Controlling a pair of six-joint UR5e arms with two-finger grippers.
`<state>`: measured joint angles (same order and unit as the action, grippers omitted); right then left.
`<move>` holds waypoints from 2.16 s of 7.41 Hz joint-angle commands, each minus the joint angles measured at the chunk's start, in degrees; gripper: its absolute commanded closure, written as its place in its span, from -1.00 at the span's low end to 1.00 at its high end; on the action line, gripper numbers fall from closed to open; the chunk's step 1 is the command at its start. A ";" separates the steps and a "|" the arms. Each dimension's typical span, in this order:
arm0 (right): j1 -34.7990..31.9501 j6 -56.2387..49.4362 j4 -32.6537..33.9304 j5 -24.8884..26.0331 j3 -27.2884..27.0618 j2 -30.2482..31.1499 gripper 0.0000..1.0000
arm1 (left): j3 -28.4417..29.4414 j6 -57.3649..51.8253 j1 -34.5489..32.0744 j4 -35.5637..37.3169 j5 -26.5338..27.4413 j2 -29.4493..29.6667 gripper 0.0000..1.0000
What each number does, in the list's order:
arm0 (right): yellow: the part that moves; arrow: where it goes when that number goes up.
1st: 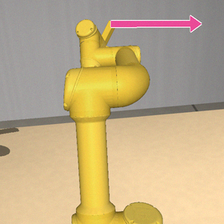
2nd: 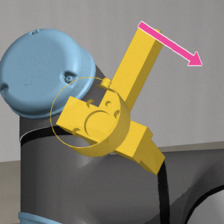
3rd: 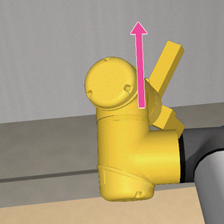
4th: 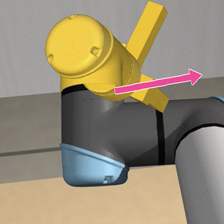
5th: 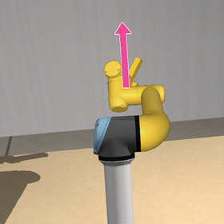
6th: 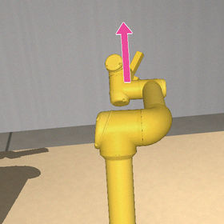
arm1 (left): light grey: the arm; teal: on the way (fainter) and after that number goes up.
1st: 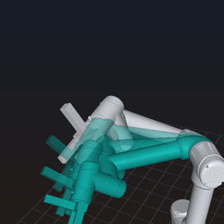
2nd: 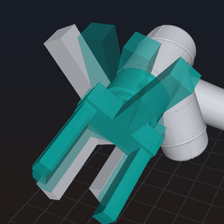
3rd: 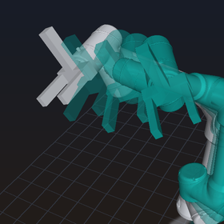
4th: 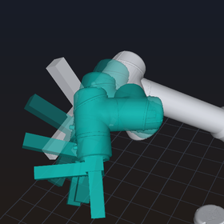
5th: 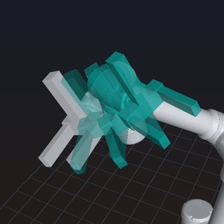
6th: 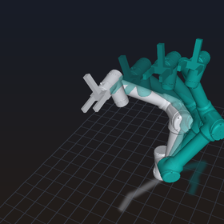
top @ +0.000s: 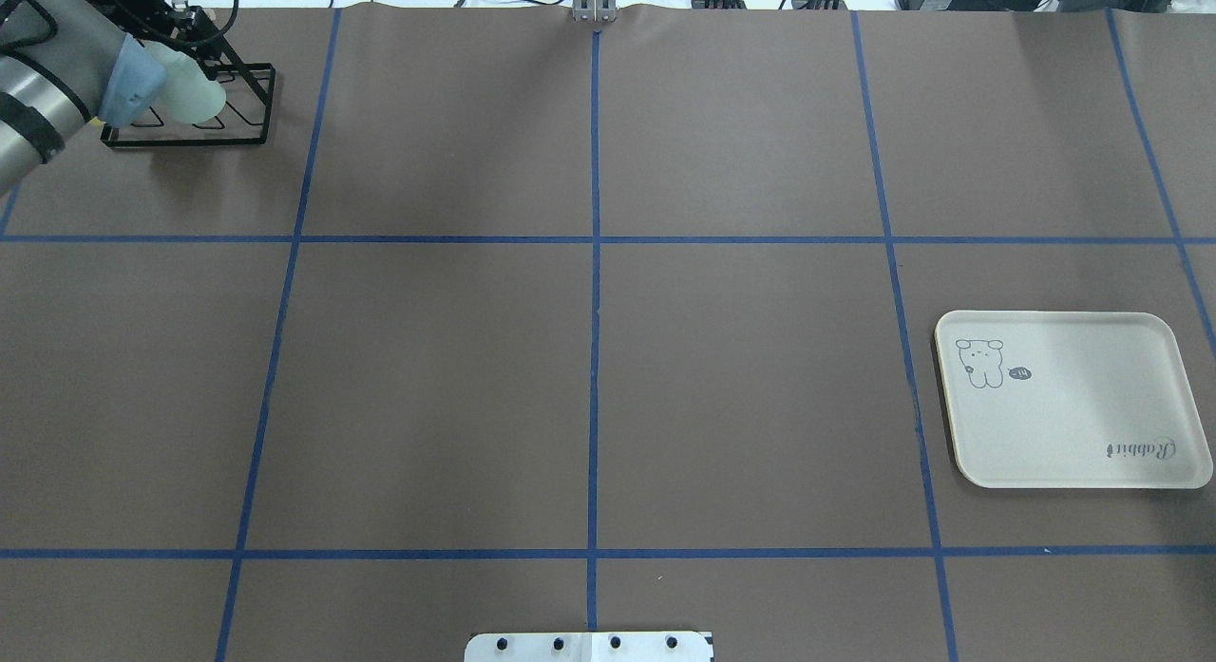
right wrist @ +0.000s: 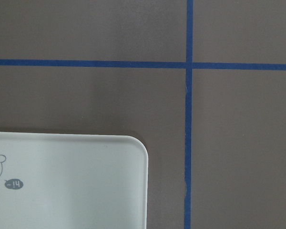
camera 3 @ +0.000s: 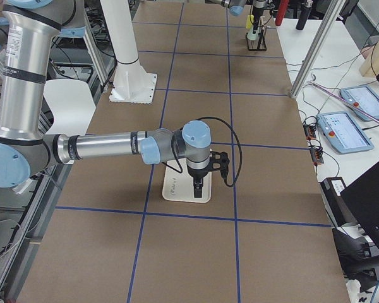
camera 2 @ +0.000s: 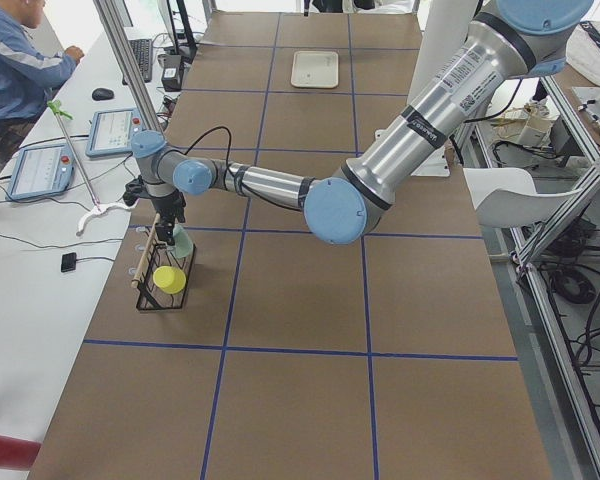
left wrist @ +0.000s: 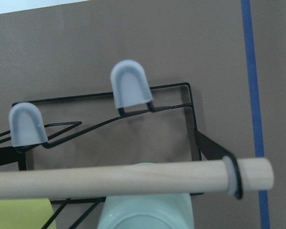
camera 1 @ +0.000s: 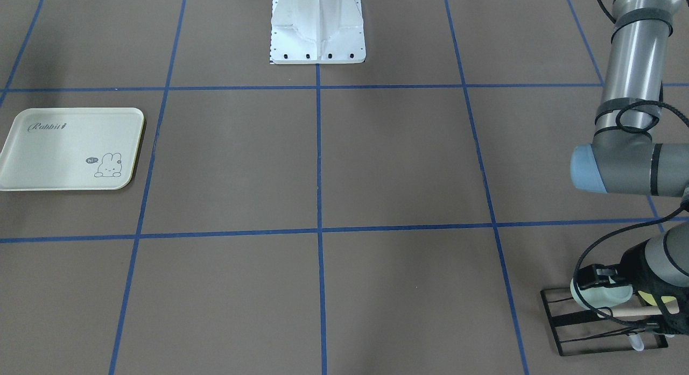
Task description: Left arm grabs green cup and hands to right arm on tray
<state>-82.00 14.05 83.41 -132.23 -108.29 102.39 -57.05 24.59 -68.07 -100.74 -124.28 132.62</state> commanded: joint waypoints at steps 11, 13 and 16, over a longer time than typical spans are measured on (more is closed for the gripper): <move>3.14 0.10 -9.90 -6.01 0.36 -1.31 -1.00 | -43.46 32.86 6.84 23.67 -5.71 -2.73 1.00; 7.44 9.35 -13.60 -6.19 0.80 -6.92 -1.00 | -51.02 50.38 15.03 19.82 -3.61 -1.93 1.00; 13.69 34.28 -30.68 -6.80 0.80 -10.11 -0.99 | -52.03 72.82 21.91 -4.80 -3.51 -2.63 1.00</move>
<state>-70.87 36.53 61.36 -138.59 -107.51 93.04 -109.06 88.08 -48.86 -93.62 -127.89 130.54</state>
